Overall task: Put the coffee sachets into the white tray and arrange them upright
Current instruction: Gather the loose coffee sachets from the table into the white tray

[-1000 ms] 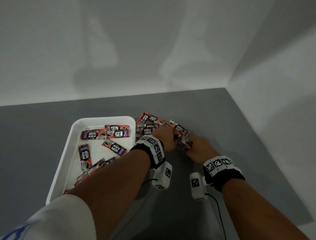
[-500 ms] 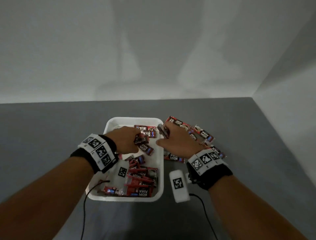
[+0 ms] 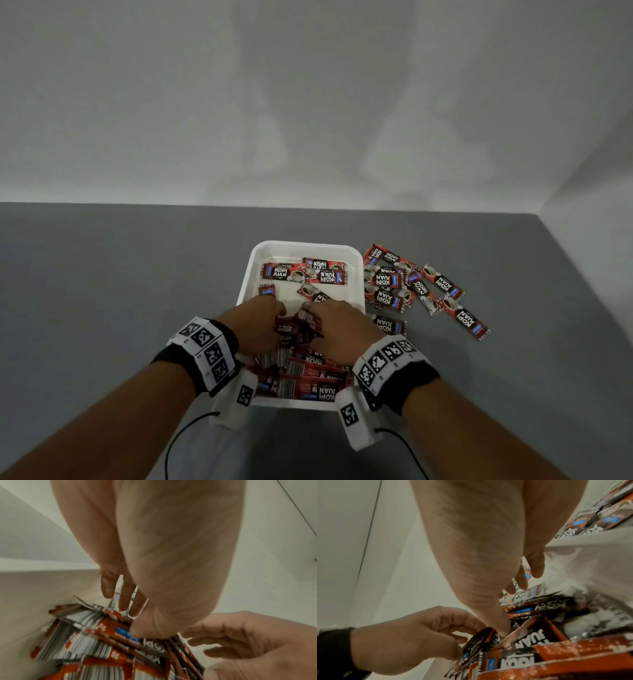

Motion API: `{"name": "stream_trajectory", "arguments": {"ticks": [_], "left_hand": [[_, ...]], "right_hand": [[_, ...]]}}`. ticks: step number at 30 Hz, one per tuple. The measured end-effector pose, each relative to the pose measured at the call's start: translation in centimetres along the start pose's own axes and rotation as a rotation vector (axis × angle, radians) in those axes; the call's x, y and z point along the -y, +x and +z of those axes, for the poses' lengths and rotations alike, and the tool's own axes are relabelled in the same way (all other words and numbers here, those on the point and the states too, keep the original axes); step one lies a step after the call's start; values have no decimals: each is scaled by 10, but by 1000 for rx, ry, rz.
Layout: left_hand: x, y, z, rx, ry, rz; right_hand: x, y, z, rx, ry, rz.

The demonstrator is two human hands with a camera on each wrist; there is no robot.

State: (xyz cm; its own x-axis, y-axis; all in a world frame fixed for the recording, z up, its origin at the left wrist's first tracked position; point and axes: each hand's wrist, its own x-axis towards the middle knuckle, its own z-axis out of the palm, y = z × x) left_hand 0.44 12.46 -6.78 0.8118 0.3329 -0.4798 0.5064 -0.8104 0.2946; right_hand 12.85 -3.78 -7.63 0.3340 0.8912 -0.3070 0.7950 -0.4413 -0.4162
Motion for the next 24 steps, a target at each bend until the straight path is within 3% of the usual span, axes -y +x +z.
{"name": "stream_trajectory", "arguments": {"ticks": [5, 9, 12, 17, 21, 24], "left_hand": [[-7, 1, 3, -15, 38, 16], [-16, 4, -2, -68, 43, -27], [-36, 0, -10, -164, -51, 22], [-108, 6, -18, -278, -73, 226], [-174, 40, 1, -149, 78, 335], [-213, 64, 20, -58, 254, 279]], "right_hand": [[2, -9, 1, -63, -135, -33], [-8, -13, -11, -227, -30, -33], [-39, -18, -34, -323, 72, 115], [-134, -39, -58, -396, -8, 495], [-194, -62, -52, -360, -63, 678], [-214, -67, -37, -352, -46, 682]]}}
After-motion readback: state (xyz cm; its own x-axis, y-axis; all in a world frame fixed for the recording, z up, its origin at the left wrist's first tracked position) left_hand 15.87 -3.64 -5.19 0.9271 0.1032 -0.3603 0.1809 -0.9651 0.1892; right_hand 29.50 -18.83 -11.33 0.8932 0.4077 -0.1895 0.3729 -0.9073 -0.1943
